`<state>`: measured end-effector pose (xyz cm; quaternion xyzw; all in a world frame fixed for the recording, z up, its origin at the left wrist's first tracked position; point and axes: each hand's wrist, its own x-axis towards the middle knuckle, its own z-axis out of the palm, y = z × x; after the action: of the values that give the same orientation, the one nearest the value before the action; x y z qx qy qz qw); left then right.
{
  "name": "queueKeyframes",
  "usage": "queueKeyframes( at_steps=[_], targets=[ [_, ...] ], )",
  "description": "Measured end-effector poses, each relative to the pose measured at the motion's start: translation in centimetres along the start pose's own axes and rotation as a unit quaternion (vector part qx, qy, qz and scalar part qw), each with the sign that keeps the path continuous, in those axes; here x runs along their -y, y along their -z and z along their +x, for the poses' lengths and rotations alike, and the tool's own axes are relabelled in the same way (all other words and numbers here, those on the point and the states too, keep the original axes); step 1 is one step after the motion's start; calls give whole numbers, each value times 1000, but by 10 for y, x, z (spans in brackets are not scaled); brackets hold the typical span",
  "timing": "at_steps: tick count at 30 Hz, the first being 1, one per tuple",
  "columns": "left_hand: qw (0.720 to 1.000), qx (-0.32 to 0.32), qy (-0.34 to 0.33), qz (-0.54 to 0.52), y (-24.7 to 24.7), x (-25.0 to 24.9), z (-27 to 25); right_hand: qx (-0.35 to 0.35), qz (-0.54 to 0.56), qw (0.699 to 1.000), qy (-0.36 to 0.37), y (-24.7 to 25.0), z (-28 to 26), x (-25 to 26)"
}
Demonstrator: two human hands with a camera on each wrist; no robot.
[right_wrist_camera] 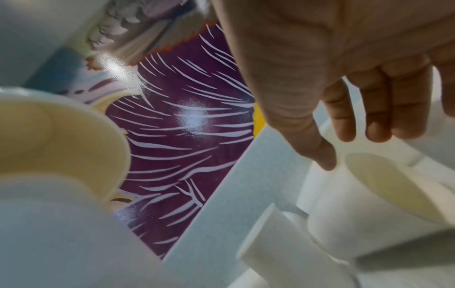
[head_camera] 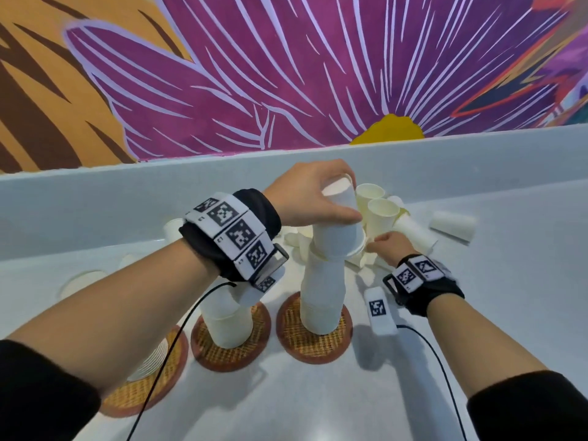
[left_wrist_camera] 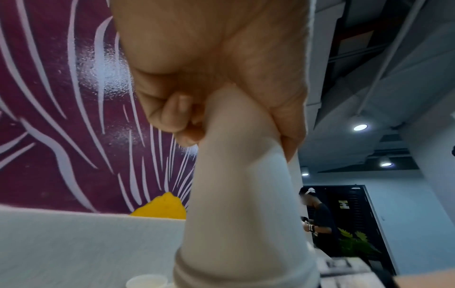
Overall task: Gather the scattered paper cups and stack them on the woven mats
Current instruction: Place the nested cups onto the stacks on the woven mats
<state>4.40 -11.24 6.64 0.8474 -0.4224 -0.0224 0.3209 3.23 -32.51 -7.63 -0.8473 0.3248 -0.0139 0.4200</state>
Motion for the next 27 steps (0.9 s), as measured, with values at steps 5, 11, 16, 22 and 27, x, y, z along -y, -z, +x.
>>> queueKeyframes(
  at_steps=[5, 11, 16, 22, 27],
  targets=[
    [996, 20, -5, 83, 5, -1, 4, -4, 3, 999, -48, -24, 12, -19],
    [962, 219, 13, 161, -54, 29, -14, 15, -20, 1000, -11, -40, 17, -16],
    [975, 206, 69, 49, -44, 27, -5, -11, -31, 999, 9, -43, 18, -13],
    [974, 23, 213, -68, -37, 43, 16, -56, 200, 978, -11, -22, 15, 16],
    [940, -26, 290, -179, -36, 50, 25, 55, 412, 908, 61, -2, -12, 48]
  ],
)
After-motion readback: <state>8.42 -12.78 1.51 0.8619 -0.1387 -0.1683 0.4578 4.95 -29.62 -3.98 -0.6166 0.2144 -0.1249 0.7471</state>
